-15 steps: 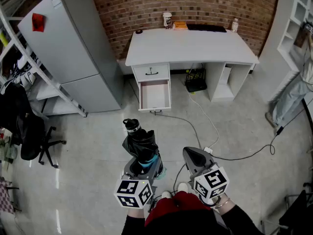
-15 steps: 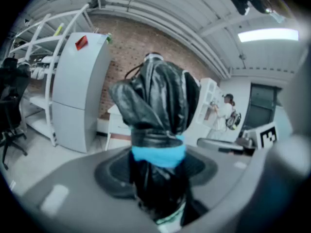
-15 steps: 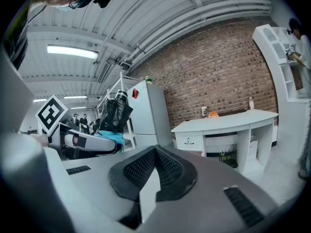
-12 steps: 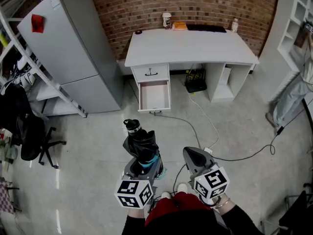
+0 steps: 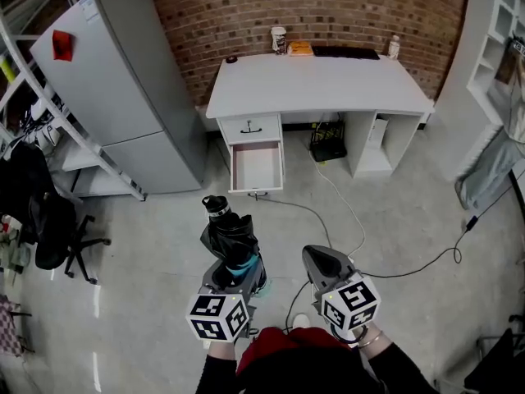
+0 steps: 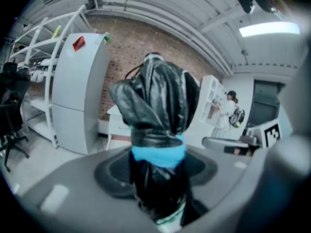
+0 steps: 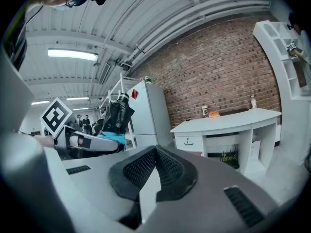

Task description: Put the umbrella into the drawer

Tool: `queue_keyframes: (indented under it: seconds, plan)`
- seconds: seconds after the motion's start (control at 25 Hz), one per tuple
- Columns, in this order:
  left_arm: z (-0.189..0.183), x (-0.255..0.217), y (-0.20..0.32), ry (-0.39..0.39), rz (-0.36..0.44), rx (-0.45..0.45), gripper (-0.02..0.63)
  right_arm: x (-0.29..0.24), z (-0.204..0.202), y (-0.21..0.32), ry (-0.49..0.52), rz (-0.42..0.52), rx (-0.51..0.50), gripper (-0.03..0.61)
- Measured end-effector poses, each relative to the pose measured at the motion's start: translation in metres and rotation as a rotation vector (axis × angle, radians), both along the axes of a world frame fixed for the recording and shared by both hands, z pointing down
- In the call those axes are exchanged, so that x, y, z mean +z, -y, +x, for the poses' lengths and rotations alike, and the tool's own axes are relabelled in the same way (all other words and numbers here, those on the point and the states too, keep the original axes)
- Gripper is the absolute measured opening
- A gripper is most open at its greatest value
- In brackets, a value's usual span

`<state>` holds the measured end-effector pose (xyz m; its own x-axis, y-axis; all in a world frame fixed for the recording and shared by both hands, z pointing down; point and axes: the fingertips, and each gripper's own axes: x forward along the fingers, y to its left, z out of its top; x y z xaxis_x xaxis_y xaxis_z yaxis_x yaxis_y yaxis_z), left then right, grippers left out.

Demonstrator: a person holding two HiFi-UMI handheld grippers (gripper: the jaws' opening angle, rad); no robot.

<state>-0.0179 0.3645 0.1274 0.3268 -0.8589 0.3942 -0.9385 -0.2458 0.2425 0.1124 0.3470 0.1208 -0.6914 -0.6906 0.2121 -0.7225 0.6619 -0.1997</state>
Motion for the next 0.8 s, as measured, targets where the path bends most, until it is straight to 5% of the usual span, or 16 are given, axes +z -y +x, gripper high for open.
queue_keyframes:
  seconds: [0.8]
  plan:
    - [-0.006,-0.004,0.073,0.03,0.015,0.029,0.25,0.007,0.004,0.068,0.008,-0.053,0.061,0.002]
